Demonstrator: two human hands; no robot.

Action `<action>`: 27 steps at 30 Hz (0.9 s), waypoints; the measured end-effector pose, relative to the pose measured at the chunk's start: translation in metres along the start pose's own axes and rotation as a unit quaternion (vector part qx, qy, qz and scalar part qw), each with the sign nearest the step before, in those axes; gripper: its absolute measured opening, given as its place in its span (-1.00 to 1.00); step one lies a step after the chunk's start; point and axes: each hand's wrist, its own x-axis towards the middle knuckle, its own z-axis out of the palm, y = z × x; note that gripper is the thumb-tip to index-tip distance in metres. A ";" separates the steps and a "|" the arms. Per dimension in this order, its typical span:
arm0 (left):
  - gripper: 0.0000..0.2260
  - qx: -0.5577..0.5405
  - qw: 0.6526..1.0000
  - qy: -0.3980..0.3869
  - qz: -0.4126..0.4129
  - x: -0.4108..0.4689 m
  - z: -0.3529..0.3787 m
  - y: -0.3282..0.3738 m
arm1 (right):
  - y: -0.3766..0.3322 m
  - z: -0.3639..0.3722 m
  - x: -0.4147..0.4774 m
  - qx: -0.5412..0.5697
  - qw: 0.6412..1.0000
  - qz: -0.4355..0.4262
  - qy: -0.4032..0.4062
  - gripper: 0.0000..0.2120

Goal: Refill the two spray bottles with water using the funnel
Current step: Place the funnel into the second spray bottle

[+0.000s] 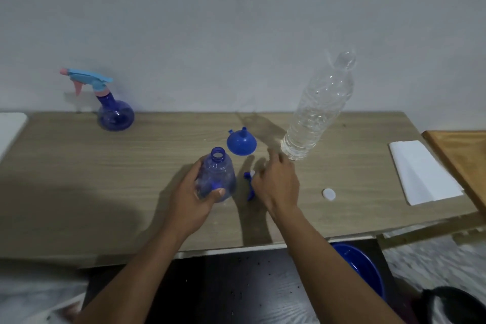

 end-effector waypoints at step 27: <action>-0.37 -0.001 1.000 0.008 -0.020 0.000 0.000 0.000 | -0.043 -0.071 0.056 0.252 0.958 -0.047 -0.127 -0.46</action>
